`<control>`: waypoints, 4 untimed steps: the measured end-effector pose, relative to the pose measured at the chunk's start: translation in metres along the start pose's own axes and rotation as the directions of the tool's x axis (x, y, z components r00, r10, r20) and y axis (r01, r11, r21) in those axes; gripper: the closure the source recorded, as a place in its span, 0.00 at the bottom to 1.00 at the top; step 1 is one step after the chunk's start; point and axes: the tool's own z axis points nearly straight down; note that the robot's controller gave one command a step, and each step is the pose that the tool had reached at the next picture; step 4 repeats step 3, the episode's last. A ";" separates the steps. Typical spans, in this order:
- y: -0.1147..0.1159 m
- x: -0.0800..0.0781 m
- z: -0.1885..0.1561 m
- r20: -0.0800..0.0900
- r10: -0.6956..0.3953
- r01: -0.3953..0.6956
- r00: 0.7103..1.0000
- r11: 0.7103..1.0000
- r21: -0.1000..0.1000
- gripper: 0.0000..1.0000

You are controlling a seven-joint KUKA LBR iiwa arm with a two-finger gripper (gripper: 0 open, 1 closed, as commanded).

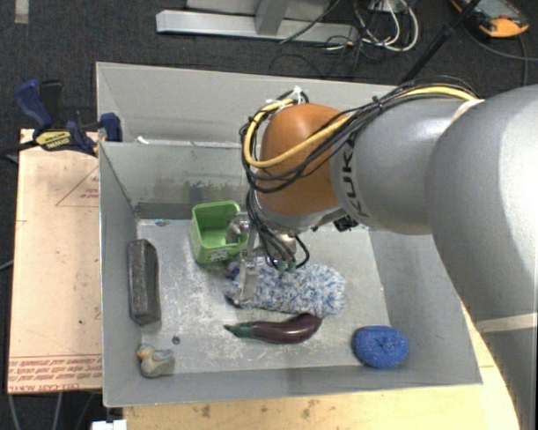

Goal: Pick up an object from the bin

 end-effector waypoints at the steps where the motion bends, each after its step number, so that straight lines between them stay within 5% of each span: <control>1: -0.010 -0.023 0.026 0.026 -0.008 0.008 1.000 1.000 -0.005 1.00; 2: -0.010 -0.023 0.026 0.026 -0.008 0.008 1.000 1.000 -0.005 1.00; 3: -0.012 -0.020 -0.107 0.008 -0.029 0.029 1.000 1.000 0.000 1.00; 4: -0.012 -0.020 -0.107 0.008 -0.029 0.029 1.000 1.000 0.000 1.00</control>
Offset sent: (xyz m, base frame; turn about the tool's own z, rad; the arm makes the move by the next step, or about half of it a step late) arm 0.0000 0.0000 0.0000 0.0000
